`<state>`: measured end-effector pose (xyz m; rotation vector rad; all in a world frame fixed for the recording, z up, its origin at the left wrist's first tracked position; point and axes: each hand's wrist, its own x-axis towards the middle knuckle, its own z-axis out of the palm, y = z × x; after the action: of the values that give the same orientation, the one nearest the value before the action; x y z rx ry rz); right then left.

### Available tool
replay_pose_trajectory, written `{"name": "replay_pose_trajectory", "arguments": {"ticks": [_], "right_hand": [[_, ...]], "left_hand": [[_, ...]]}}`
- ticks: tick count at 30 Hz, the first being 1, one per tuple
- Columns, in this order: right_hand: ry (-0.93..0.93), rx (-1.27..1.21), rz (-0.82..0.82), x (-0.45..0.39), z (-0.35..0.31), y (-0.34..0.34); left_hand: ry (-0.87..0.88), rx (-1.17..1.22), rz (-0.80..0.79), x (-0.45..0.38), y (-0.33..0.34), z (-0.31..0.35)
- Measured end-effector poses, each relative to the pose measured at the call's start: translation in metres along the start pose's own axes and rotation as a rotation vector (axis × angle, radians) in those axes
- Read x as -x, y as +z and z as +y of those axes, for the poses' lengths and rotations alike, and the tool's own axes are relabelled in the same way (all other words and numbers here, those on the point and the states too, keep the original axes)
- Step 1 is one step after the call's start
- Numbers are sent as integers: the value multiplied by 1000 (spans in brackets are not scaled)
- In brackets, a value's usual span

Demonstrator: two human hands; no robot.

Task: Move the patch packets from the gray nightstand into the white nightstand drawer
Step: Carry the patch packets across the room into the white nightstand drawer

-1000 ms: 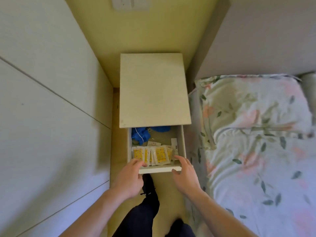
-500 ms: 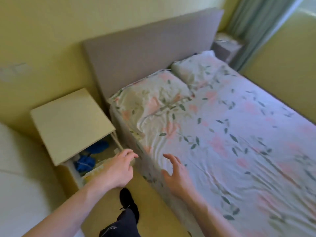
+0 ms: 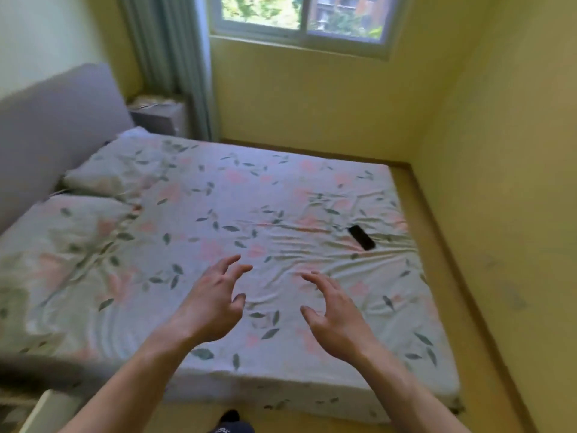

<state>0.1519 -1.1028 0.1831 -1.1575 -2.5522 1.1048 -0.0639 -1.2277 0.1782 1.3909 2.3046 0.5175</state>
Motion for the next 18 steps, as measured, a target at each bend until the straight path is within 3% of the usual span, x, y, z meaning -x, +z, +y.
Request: {"name": "replay_pose_trajectory", "arguments": {"ticks": [6, 18], "right_hand": [[84, -84, 151, 13, 76, -102], [232, -91, 310, -4, 237, -288]], "left_hand": [[207, -61, -63, -64, 26, 116], [402, -84, -169, -222, 127, 321]]}}
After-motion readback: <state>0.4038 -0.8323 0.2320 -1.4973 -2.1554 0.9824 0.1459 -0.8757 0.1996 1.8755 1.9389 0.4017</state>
